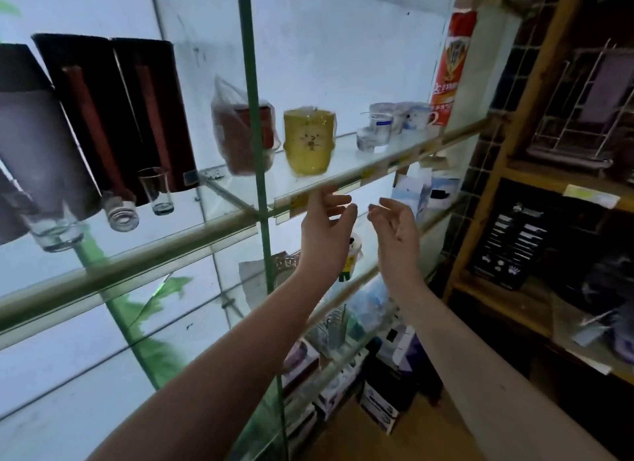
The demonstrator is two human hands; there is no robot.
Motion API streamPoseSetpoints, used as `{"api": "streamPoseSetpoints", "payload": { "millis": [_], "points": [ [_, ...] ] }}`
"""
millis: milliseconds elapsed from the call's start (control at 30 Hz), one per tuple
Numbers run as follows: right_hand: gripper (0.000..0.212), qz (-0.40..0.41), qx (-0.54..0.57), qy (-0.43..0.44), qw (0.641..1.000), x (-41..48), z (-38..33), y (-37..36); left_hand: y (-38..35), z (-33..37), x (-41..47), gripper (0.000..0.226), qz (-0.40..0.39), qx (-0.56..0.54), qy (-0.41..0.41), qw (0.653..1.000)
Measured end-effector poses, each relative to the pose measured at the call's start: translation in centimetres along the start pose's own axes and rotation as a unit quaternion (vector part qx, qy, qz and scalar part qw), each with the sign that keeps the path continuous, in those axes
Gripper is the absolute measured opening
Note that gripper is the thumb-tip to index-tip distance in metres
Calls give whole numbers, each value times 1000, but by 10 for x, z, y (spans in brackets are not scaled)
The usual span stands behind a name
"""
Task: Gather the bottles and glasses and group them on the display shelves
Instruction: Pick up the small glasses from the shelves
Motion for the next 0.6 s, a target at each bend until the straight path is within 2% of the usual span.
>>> {"api": "streamPoseSetpoints", "payload": {
  "millis": [167,367,600],
  "points": [
    [19,-21,17,20,999,67,-10,2,-37,20,41,30,-17,36,-82,996],
    [34,-33,-30,60,997,157,-21,-3,-76,29,98,34,44,47,-80,995],
    [53,-68,-97,114,986,255,-20,-17,-124,25,154,42,91,160,-127,975]
  ]
}}
Point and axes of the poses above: each hand's wrist, its own x-axis towards the middle knuckle, its own y-axis out of the back of the hand, z = x × y, the point moved 9 cm from there along x, towards the middle knuckle, and after that the axes turned 7 degrees about z, right-handed, at the moved point
